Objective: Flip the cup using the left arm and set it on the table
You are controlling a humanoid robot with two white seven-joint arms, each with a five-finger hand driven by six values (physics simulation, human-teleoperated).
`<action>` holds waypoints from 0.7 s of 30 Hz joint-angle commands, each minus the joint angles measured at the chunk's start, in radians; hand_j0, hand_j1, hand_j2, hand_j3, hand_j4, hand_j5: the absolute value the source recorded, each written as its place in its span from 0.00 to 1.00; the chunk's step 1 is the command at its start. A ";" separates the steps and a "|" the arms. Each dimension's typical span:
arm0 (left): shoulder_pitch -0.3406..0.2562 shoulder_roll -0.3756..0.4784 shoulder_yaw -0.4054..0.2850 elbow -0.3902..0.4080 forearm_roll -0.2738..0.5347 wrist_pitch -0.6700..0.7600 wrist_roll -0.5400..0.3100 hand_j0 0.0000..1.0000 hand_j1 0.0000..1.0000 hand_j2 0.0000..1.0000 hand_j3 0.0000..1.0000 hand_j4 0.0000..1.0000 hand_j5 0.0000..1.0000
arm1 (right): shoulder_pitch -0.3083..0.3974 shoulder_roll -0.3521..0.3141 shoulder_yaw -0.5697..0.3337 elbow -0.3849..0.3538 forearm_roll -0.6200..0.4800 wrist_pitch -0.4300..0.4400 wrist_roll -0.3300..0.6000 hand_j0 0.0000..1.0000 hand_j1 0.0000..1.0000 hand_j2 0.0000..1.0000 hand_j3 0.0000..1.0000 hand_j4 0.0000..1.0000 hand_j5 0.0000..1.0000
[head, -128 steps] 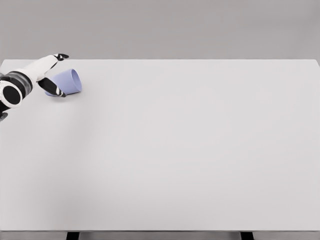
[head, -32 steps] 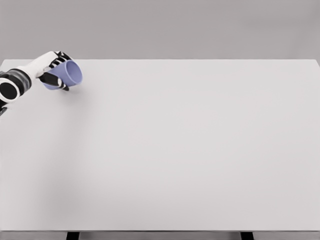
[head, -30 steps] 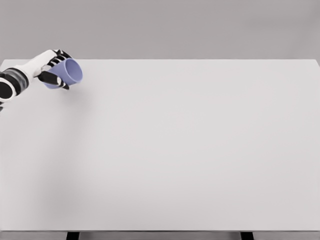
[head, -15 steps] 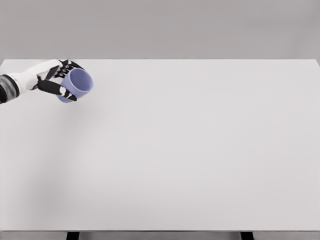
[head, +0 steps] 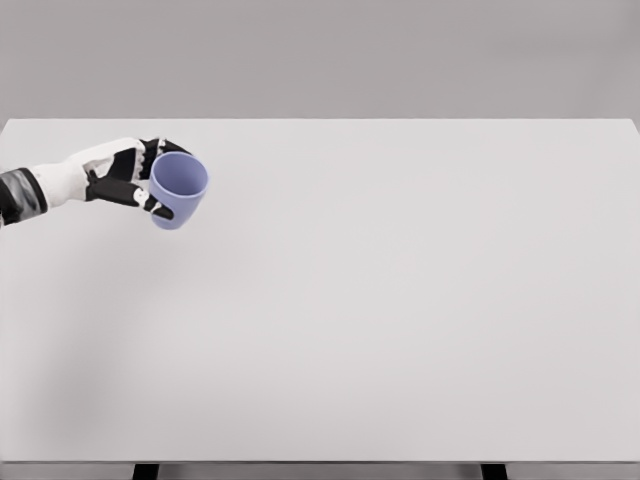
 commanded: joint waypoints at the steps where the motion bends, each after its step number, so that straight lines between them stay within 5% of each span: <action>1: 0.000 -0.034 0.078 0.049 0.016 0.004 -0.007 0.63 0.63 0.63 0.63 0.63 0.63 | 0.000 0.000 0.000 0.000 0.000 0.000 0.000 1.00 1.00 1.00 1.00 1.00 1.00; 18: 0.083 -0.149 0.131 0.101 0.022 0.005 -0.007 0.65 0.65 0.65 0.65 0.65 0.65 | 0.000 0.000 0.000 0.000 0.000 0.000 0.000 1.00 1.00 1.00 1.00 1.00 1.00; 21: 0.089 -0.154 0.133 0.100 0.014 0.001 -0.007 0.71 0.71 0.71 0.71 0.71 0.71 | 0.000 0.000 0.000 0.000 0.000 0.000 0.000 1.00 1.00 1.00 1.00 1.00 1.00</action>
